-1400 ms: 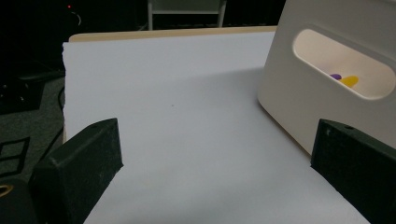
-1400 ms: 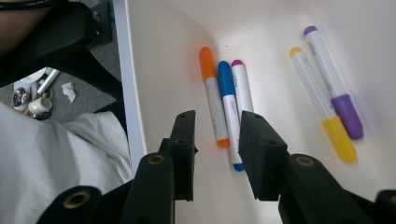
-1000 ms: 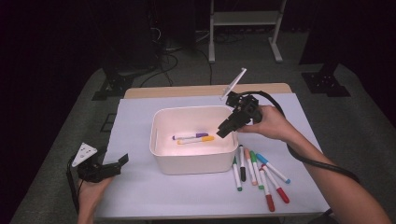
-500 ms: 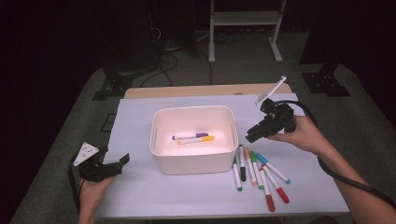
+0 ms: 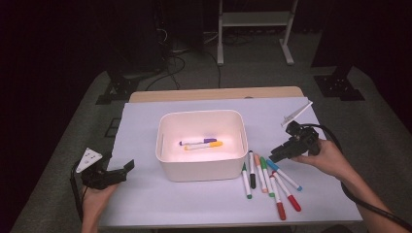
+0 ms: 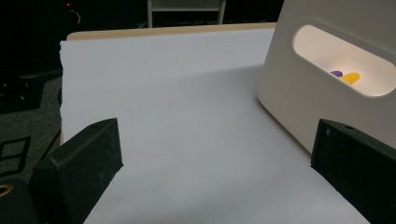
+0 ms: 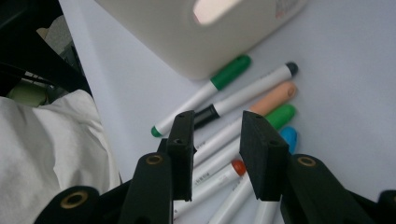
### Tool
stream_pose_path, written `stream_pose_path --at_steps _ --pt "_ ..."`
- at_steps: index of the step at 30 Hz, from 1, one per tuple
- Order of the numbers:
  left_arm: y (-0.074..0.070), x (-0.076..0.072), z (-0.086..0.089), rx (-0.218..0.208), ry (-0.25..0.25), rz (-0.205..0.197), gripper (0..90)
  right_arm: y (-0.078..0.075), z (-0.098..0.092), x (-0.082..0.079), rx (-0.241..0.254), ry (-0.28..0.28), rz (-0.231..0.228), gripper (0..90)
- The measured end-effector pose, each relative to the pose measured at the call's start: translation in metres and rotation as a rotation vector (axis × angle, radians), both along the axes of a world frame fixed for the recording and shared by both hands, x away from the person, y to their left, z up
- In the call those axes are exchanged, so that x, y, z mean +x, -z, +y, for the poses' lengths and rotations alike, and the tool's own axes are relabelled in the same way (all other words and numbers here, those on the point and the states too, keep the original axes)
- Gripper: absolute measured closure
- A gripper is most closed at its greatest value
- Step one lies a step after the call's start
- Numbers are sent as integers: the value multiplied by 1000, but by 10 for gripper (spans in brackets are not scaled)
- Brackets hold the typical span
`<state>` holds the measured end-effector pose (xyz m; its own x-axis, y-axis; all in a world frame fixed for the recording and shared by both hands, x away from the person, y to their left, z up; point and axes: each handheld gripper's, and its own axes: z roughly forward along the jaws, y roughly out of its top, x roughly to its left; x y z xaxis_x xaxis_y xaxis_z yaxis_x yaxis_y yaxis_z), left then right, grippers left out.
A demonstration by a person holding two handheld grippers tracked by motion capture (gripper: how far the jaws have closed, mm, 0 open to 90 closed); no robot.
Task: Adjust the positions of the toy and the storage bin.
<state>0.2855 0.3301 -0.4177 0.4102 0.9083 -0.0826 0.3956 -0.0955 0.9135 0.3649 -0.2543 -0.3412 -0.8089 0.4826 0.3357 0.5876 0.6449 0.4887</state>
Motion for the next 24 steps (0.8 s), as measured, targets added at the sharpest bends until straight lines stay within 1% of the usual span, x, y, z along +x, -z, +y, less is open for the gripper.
stream_pose_path --at_steps 3,5,7,8,12,16,20,22,24 --pt "0 0 0 1 -1 0 7 14 -11 -2 9 31 18 637" --pt "0 0 -1 -2 -2 -2 7 22 -17 -3 4 45 18 635" --pt "-1 0 -1 3 -2 -4 7 31 -23 -4 8 64 34 636" --pt "-1 0 -1 1 -3 -5 7 36 -26 -4 8 70 31 636" --pt "0 0 -1 1 -2 -3 7 54 -35 -7 -14 103 46 633" --pt "0 0 -1 5 3 4 7 66 -38 -9 -33 123 55 633" --pt "0 0 -1 2 3 2 7 74 -39 -10 -51 128 38 634" --pt "0 0 -1 2 4 1 7 78 -39 -11 -56 137 39 626" --pt "0 0 -1 2 4 1 7 81 -38 -11 -75 143 28 628"
